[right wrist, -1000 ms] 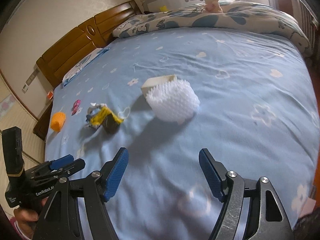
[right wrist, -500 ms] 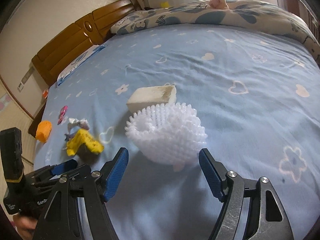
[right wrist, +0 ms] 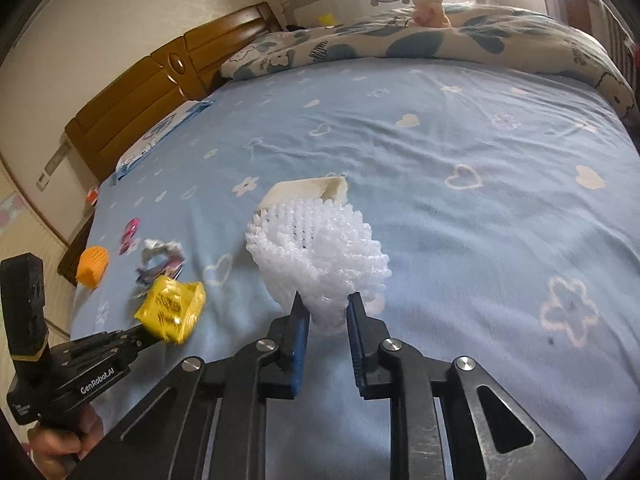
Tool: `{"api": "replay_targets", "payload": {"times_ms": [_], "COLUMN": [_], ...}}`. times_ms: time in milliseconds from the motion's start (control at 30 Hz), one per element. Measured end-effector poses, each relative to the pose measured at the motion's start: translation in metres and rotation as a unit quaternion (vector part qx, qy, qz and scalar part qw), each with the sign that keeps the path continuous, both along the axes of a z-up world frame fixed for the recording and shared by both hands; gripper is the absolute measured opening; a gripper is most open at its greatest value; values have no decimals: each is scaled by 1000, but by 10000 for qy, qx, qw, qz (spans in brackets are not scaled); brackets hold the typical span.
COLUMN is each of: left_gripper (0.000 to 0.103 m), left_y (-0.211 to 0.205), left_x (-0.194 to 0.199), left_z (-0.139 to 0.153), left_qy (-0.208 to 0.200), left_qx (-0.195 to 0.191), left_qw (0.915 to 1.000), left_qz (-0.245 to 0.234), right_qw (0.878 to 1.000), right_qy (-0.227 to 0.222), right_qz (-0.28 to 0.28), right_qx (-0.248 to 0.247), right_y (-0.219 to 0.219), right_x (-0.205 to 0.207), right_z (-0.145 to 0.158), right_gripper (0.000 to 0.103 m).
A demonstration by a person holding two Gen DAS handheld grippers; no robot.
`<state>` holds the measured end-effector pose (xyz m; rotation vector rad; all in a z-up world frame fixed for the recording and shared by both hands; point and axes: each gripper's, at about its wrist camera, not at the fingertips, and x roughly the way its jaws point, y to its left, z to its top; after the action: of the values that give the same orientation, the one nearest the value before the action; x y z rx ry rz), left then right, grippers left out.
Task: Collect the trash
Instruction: 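Grasp the yellow wrapper with the left tool while the right grasps the white foam net, then carry the yellow wrapper and white foam net over the bin with both tools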
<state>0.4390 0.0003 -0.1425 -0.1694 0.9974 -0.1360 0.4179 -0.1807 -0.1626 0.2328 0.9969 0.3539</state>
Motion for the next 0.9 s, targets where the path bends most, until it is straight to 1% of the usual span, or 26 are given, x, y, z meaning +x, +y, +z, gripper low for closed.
{"api": "replay_targets", "payload": {"times_ms": [167,300,567,733,900], "left_gripper": [0,0,0,0,0], "left_y": [-2,-11,-47,-74,-103], "left_x": [-32,-62,-122,-158,-177], "left_z": [16,32,58,70,79], "left_qy": [-83,-136,-157,-156,-171], "left_qx": [-101,-158,-270,-290,-283], "left_qw": [9998,9993,9961,9922,9873], "left_qz": [-116,-319,-825,-1203,-1553], "right_qw": [9999,9997,9985,9970,9948], "right_qy": [-55,-121,-226,-286,-339], "right_qz": [-14,-82,-422,-664,-954], "right_qx": [98,178,276,277,147], "right_y": [-10,-22,-62,-89,-120], "right_x": [-38,-74,-150,-187,-223], "right_z": [19,35,66,79,86], "right_gripper": [18,18,18,18,18]}}
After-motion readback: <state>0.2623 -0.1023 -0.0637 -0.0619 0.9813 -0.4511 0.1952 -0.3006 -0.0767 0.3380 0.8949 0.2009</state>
